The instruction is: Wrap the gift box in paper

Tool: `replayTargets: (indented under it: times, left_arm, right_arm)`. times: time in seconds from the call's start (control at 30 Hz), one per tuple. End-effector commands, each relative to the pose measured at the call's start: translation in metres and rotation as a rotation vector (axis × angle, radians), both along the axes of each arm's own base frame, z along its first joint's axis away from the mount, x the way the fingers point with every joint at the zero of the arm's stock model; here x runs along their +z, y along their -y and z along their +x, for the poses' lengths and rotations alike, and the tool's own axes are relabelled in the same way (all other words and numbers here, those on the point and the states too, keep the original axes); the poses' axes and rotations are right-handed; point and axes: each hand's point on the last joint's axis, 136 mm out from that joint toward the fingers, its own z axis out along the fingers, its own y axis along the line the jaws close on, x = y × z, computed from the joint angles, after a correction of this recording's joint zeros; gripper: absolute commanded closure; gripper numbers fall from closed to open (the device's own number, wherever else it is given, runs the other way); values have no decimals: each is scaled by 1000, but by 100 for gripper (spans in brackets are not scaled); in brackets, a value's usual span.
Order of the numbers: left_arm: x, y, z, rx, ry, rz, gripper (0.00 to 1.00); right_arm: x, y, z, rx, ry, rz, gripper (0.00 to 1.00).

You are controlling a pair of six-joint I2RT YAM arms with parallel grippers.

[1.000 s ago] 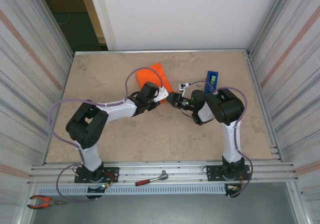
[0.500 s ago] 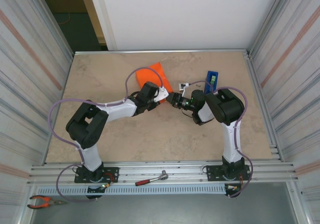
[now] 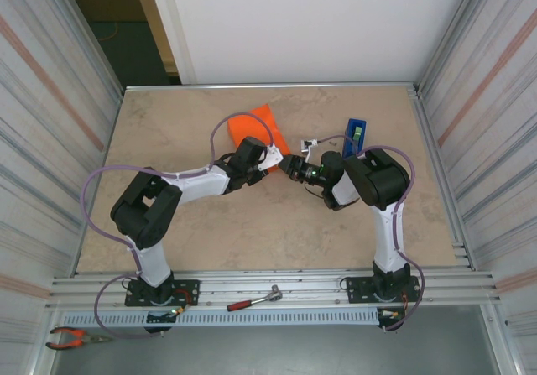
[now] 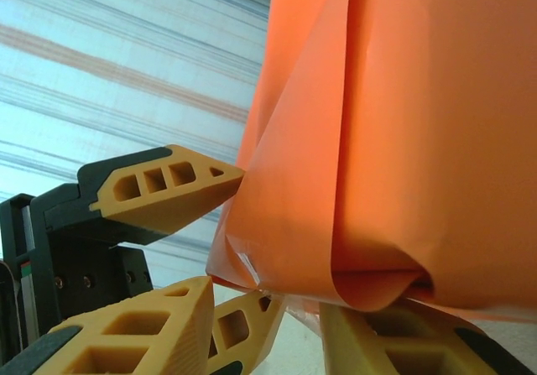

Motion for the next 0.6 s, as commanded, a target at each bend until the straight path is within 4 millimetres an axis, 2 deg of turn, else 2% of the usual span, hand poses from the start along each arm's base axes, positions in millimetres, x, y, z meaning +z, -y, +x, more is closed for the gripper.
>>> replayTargets:
  times: [0.0,0.27,0.43,0.53,0.57]
  left_arm:
    - [-31,-18,-12,14,-109,80,48]
    - [-31,-18,-12,14,-108,80,48]
    - [-31,-18,-12,15,-108,81,48]
    - [-32,-19,-12,16,-110,83,48]
    - [-32,-19,-12,17,-111,84,48]
  right_arm:
    - [6,7,5,-53,-22,15,62]
    - [7,9,6,-58,-21,15,62]
    - [1,26,5,-95,-42,2,62]
    - [0,35,4,-100,-50,1,66]
    - [0,36,3,-97,-52,1,70]
